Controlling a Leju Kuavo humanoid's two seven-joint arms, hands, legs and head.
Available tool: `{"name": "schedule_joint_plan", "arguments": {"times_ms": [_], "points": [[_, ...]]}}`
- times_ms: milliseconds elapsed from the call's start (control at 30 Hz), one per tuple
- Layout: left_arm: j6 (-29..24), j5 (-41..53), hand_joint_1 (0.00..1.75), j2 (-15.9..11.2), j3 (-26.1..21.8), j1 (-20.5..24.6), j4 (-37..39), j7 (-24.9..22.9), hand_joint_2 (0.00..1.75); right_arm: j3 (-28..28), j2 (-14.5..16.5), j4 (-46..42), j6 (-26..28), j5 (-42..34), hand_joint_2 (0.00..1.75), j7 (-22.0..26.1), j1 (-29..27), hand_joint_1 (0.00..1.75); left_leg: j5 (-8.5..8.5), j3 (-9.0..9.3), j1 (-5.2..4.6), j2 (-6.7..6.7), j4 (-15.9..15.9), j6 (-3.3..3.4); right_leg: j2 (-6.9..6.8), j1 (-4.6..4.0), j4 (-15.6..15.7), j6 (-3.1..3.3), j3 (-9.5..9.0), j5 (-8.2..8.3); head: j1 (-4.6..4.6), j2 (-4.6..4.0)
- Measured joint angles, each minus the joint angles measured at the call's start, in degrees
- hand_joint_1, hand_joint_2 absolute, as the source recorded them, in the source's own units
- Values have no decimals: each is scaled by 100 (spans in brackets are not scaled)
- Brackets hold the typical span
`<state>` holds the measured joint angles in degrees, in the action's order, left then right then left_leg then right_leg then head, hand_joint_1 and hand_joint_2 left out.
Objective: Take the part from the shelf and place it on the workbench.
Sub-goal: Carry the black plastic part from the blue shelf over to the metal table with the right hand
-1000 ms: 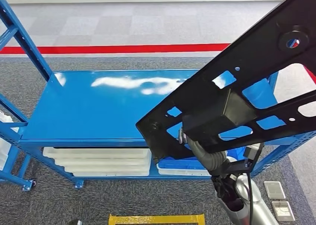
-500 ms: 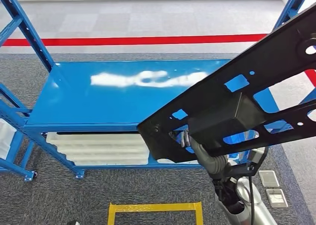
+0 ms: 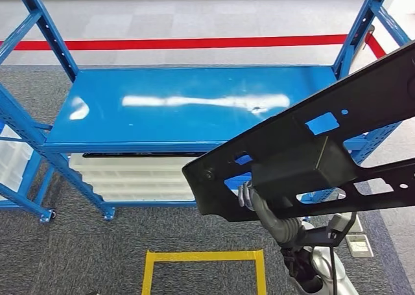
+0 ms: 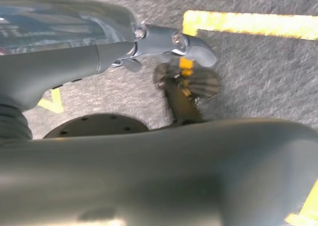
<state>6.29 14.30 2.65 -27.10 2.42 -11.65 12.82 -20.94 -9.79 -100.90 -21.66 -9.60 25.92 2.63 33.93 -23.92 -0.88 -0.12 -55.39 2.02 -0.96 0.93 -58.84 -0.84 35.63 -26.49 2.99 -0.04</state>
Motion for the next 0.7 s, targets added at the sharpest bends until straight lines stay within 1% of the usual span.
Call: {"name": "schedule_joint_plan", "arguments": {"times_ms": [33, 67, 100, 133, 167, 200, 233, 267, 300, 333, 367, 400, 433, 467, 500, 533, 567, 600, 633, 700], "points": [[-3, 3, 0, -1, 2, 1, 0, -5, 175, 7, 0, -9, -22, 26, 175, 1, -16, 175, -34, -36, 8, 13, 22, 21, 10, 4, -8, -30, 34, 1, 1, 0], [-8, 9, 0, -2, 5, -1, 0, -12, 175, 11, 0, -15, -38, 59, 175, 1, -32, 175, -77, -86, 21, 26, 46, 50, 24, 3, -66, -53, 80, -87, -3, 0], [-13, 18, 0, -2, 10, -4, 0, -23, 175, 15, 0, -17, -52, 104, 175, 2, -45, 175, -132, -150, 38, 41, 70, 77, 39, 1, -205, -69, 141, -274, -5, -1], [-15, 36, 0, -2, 16, -7, 0, -33, 175, 15, 0, -15, -67, 153, 175, 5, -54, 175, -192, -223, 51, 57, 76, 98, 53, 2, -445, -79, 218, -542, -8, -1], [-17, 55, 0, 1, 22, -12, 0, -47, 175, 13, 0, -12, -81, 204, 175, 15, -60, 175, -252, -297, 47, 59, 73, 117, 58, 3, -769, -89, 298, -803, -11, -1], [-17, 76, 0, 4, 27, -15, 0, -62, 175, 10, 0, -6, -96, 251, 175, 34, -63, 175, -309, -370, 43, 60, 65, 122, 59, 4, -1123, -100, 371, -979, -10, -1], [-19, 97, 0, 8, 31, -18, 0, -74, 175, 5, 0, 2, -108, 288, 175, 58, -67, 175, -361, -445, 39, 51, 50, 120, 60, 4, -1400, -112, 403, -1023, -10, 0], [-20, 109, 0, 11, 35, -20, 0, -84, 175, 2, 0, 9, -115, 321, 175, 79, -68, 175, -405, -521, 37, 37, 27, 111, 63, 4, -1527, -120, 365, -945, -11, 0], [-22, 117, 0, 13, 38, -23, 0, -90, 175, -3, 0, 17, -119, 349, 175, 93, -68, 175, -439, -593, 37, 14, -4, 99, 75, 4, -1436, -121, 223, -790, -11, 0], [-27, 125, 0, 16, 41, -23, 0, -92, 175, -7, 0, 23, -120, 371, 175, 98, -66, 175, -464, -657, 38, -16, -42, 84, 112, 4, -1130, -112, -21, -630, -11, 0], [-33, 130, 0, 22, 44, -21, 0, -93, 175, -11, 0, 25, -121, 385, 175, 98, -62, 175, -478, -715, 39, -46, -89, 70, 210, 5, -708, -88, -316, -556, -11, 0], [-47, 140, 0, 28, 47, -13, 0, -95, 175, -15, 0, 26, -121, 395, 175, 98, -59, 175, -489, -773, 36, -85, -140, 53, 318, 7, -306, -61, -584, -551, -10, 0], [-67, 152, 0, 34, 49, -3, 0, -96, 175, -20, 1, 25, -123, 402, 175, 98, -55, 175, -503, -823, 36, -127, -186, 30, 405, 6, -17, -38, -761, -593, -9, 0], [-88, 163, 0, 38, 50, 6, 0, -98, 175, -23, 1, 24, -127, 411, 175, 98, -49, 175, -525, -873, 37, -176, -221, -1, 450, 2, 136, -14, -841, -657, -8, 0], [-106, 174, 0, 39, 50, 10, 0, -102, 175, -25, 2, 22, -132, 423, 175, 98, -48, 175, -555, -915, 33, -231, -243, -37, 423, 3, 178, 6, -845, -676, -7, 0], [-121, 178, 0, 38, 50, 6, 0, -107, 175, -31, 6, 21, -141, 437, 175, 98, -41, 175, -569, -949, 38, -283, -263, -70, 359, 13, 190, 36, -823, -672, -8, 0], [-129, 178, 0, 38, 50, -5, 0, -112, 175, -36, 10, 15, -149, 453, 175, 98, -38, 175, -529, -997, 39, -295, -319, -105, 292, 27, 200, 74, -804, -659, -1, 0], [-135, 175, 0, 39, 49, -15, 0, -117, 175, -42, 17, 3, -155, 465, 175, 97, -38, 175, -420, -1070, 45, -272, -458, -141, 226, 44, 206, 109, -784, -637, 4, 0], [-141, 173, 0, 39, 49, -20, 0, -120, 175, -49, 24, -10, -161, 474, 175, 96, -37, 175, -244, -1180, 61, -223, -706, -180, 153, 51, 208, 137, -762, -619, 10, 0], [-139, 170, 0, 42, 48, -19, 0, -121, 175, -55, 31, -33, -167, 489, 175, 92, -45, 175, 139, -1476, 95, -115, -1437, -258, 6, 39, 193, 162, -716, -602, 15, 0]]}}
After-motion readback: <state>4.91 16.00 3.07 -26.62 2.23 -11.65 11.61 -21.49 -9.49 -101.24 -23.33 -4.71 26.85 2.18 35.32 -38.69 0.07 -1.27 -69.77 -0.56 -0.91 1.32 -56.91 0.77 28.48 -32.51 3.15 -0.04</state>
